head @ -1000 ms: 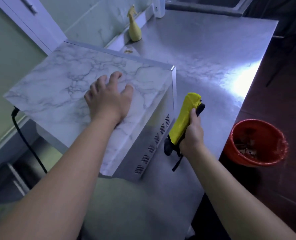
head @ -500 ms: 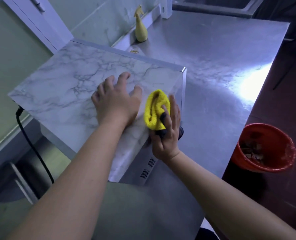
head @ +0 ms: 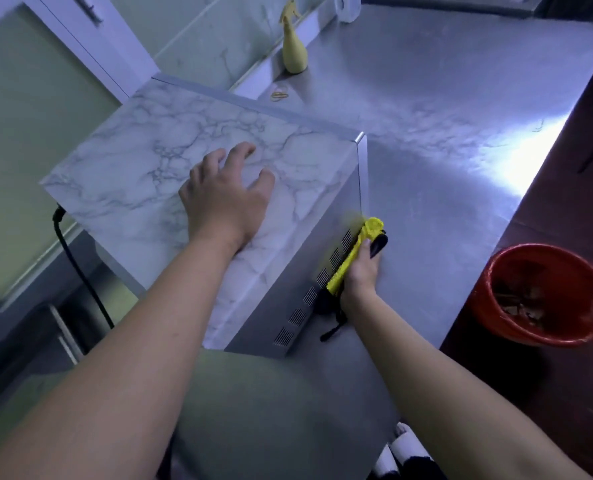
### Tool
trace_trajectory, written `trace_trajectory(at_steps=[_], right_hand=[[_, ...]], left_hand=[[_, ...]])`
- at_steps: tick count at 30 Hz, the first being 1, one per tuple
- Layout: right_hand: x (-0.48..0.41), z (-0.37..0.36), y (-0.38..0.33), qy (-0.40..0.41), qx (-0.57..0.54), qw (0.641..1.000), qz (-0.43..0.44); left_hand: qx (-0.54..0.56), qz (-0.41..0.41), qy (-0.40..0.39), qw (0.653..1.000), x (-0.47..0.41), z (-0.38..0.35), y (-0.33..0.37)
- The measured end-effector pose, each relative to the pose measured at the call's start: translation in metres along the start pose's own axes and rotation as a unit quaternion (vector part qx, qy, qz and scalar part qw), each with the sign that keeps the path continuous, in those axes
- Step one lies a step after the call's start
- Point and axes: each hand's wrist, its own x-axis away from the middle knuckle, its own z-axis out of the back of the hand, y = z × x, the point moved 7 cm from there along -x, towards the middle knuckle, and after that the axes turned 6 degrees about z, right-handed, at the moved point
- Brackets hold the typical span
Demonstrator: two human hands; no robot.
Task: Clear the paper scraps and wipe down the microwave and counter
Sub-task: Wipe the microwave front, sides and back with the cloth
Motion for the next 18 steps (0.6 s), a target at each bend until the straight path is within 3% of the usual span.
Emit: trace_trajectory(at_steps=[3, 5, 7, 10, 13, 16, 18], right_hand=[[0.026, 0.014, -0.034, -0.020, -0.012, 0.999, -0.037], [0.062, 0.016, -0.065, -0.054, 0.021, 0.998, 0.038], [0.110, 0.006, -0.097, -0.122, 0.041, 0.977, 0.170], [0.172, -0.020, -0.128, -0.205, 0.034, 0.910, 0.359], [0.201, -0.049, -0.120, -0.244, 0.087, 0.856, 0.448], [0.193, -0.060, -0.098, -0.203, 0.189, 0.776, 0.566], [0.177, -0.061, -0.081, -0.170, 0.188, 0.727, 0.638]], left_hand=[[0.011, 0.008, 0.004, 1.000, 0.000, 0.003, 0.001], [0.036, 0.010, 0.026, 0.999, 0.002, 0.010, 0.002], [0.088, 0.027, 0.044, 0.995, 0.007, 0.021, -0.001], [0.087, 0.021, 0.015, 0.996, 0.014, 0.028, -0.010], [-0.018, -0.010, -0.054, 0.998, 0.039, 0.025, -0.035], [-0.021, -0.036, -0.022, 0.999, 0.069, 0.032, -0.053], [-0.029, -0.033, 0.003, 0.999, 0.071, 0.031, -0.054]])
